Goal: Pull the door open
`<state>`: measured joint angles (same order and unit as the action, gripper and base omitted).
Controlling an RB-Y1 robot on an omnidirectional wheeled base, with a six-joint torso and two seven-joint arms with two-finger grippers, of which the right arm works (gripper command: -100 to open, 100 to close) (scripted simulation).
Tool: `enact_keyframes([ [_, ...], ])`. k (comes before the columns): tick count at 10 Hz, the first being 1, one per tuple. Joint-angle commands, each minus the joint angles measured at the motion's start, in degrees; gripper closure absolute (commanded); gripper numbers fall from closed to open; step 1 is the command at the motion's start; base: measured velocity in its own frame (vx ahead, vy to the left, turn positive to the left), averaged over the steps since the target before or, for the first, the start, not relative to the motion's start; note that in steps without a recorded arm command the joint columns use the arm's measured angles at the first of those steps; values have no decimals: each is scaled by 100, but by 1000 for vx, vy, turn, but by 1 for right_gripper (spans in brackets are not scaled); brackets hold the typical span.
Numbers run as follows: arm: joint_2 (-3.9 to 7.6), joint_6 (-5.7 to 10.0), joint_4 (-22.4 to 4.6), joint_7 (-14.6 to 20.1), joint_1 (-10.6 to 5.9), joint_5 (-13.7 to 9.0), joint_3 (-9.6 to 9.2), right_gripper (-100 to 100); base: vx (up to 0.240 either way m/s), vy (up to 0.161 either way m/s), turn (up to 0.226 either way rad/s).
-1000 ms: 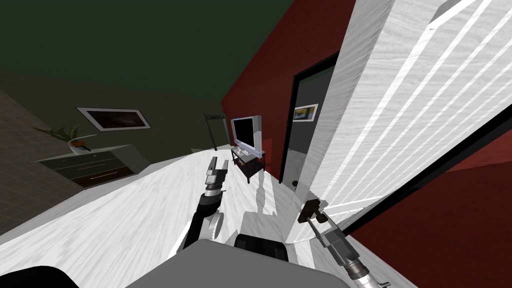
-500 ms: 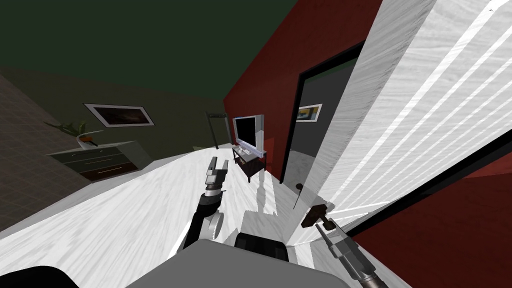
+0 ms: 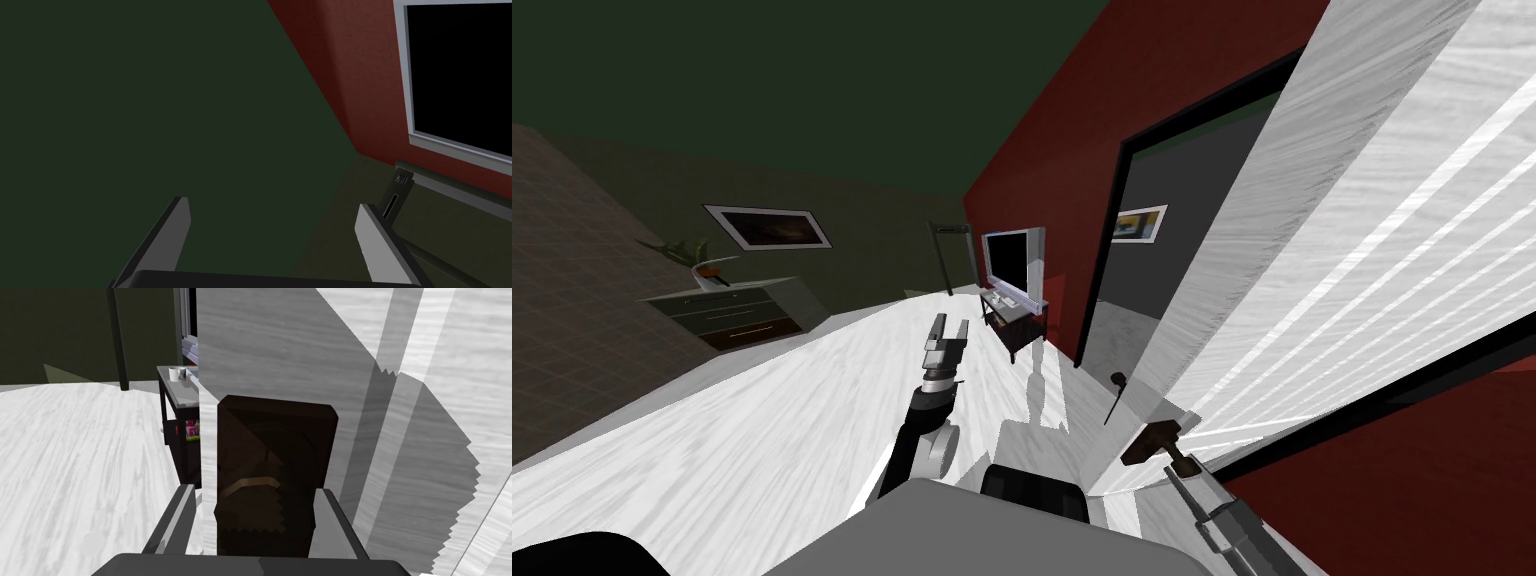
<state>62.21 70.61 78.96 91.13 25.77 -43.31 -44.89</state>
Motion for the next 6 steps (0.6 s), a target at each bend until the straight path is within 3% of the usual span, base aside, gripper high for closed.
enact_keyframes([
  [1, 28, 283, -270, 226, 82, 101, -147, 100, -12, -8, 45],
  [6, 161, 922, -832, 665, 183, 261, -325, 100, -38, -18, 44],
])
